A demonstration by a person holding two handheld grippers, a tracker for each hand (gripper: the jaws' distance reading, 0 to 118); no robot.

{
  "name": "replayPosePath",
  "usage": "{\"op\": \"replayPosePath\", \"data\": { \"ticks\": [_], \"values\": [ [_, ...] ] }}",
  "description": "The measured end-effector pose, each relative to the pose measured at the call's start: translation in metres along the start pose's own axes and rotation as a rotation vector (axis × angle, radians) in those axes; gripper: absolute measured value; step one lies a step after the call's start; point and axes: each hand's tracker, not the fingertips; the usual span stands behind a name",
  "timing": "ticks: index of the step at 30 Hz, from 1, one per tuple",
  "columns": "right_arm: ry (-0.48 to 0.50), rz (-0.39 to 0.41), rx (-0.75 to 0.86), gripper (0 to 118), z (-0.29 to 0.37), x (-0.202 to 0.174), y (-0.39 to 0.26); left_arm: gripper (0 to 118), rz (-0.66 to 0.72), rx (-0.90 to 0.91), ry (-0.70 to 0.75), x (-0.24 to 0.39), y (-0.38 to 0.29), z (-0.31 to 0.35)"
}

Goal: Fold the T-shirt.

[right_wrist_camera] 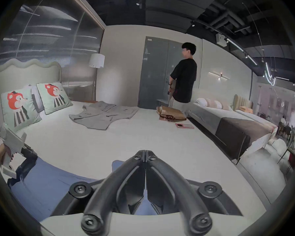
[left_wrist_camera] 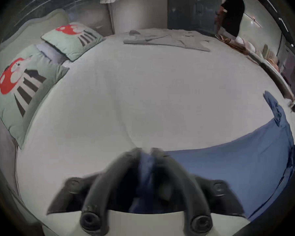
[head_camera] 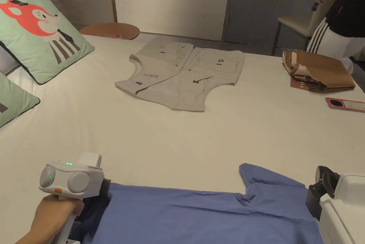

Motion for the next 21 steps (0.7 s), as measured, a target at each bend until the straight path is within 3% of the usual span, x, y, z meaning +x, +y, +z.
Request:
{"op": "replayPosePath", "data": {
  "ticks": [3, 7, 9, 11, 13, 17, 21],
  "values": [
    [0.003, -0.004, -0.013, 0, -0.005, 0.009, 0.001, 2, -0.104, 0.022, 0.048, 0.007, 0.001, 0.007],
    [0.021, -0.049, -0.144, 2, -0.044, 0.031, 0.000, 2, -0.077, 0.070, 0.028, -0.004, 0.005, 0.031],
    [0.009, -0.090, -0.216, 34, -0.073, 0.044, -0.005, 2, -0.076, 0.102, 0.018, -0.005, 0.004, 0.049],
    [0.023, -0.080, -0.309, 83, -0.105, 0.053, -0.014, 2, -0.072, 0.128, 0.000, -0.010, 0.003, 0.063],
    [0.014, -0.087, -0.423, 104, -0.139, 0.062, -0.030, 2, -0.043, 0.151, -0.047, -0.010, 0.004, 0.078],
    [0.010, -0.125, -0.584, 102, -0.182, 0.064, -0.059, 2, -0.026, 0.179, -0.082, -0.011, 0.004, 0.092],
    [0.015, -0.096, -0.668, 98, -0.200, 0.055, -0.079, 2, -0.056, 0.182, -0.070, -0.011, 0.002, 0.092]
  ]
}}
